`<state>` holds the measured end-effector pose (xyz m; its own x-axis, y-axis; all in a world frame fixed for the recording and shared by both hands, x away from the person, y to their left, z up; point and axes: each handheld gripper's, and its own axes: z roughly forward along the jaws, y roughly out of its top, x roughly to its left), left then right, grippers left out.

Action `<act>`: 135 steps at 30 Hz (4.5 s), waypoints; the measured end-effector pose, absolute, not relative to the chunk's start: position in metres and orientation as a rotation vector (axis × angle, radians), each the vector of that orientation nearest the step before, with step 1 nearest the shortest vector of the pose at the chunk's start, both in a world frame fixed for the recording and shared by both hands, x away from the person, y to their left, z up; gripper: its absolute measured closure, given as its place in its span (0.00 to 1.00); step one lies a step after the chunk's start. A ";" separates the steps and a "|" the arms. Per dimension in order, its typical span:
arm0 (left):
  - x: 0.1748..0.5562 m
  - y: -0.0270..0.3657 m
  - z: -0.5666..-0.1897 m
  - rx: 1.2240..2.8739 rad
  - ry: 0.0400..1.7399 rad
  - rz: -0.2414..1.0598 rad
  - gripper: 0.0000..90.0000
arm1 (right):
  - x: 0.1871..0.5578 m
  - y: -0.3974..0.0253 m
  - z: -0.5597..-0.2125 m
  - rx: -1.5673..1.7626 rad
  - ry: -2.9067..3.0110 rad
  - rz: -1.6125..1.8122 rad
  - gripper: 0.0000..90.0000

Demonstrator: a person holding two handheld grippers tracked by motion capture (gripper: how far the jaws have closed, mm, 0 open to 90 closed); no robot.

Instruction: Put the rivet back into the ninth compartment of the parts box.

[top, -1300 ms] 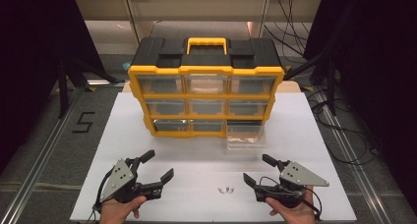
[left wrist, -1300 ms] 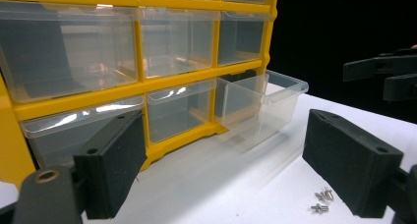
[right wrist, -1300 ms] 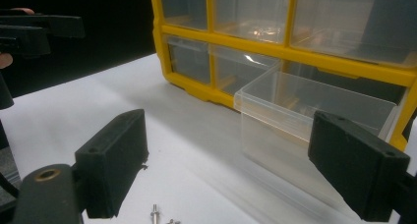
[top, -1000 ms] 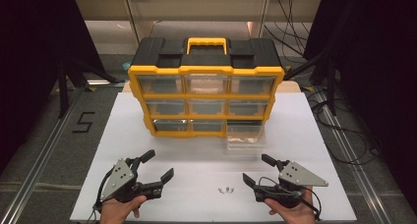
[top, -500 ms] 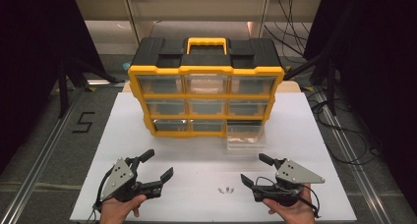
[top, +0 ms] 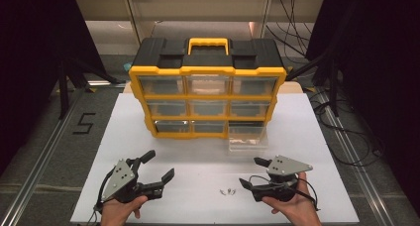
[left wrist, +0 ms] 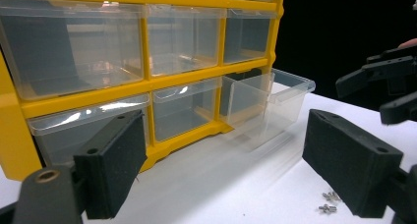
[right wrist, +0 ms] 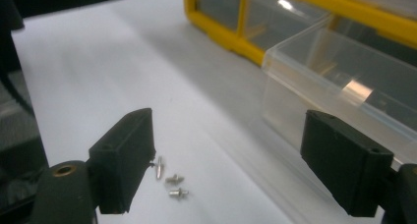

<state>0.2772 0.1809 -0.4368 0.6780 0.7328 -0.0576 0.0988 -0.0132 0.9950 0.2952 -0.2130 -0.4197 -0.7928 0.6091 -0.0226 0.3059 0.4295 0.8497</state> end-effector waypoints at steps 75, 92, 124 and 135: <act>0.278 0.183 -0.437 1.516 0.724 0.577 0.18 | 0.339 -0.133 -0.462 0.654 2.964 0.553 0.84; 0.281 0.184 -0.436 1.505 0.690 0.589 0.18 | 0.339 -0.136 -0.452 0.699 2.947 0.598 0.84; 0.279 0.184 -0.436 1.516 0.722 0.591 0.18 | 0.354 -0.163 -0.358 0.667 2.698 0.859 0.84; 0.279 0.184 -0.436 1.515 0.717 0.596 0.18 | 0.366 -0.173 -0.347 0.704 2.624 0.893 0.84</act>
<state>0.2789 0.1840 -0.4360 0.6686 0.7420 -0.0502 0.0868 -0.0109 0.9962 0.3658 -0.1725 -0.3467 -0.8418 0.5296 -0.1041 0.3560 0.6898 0.6304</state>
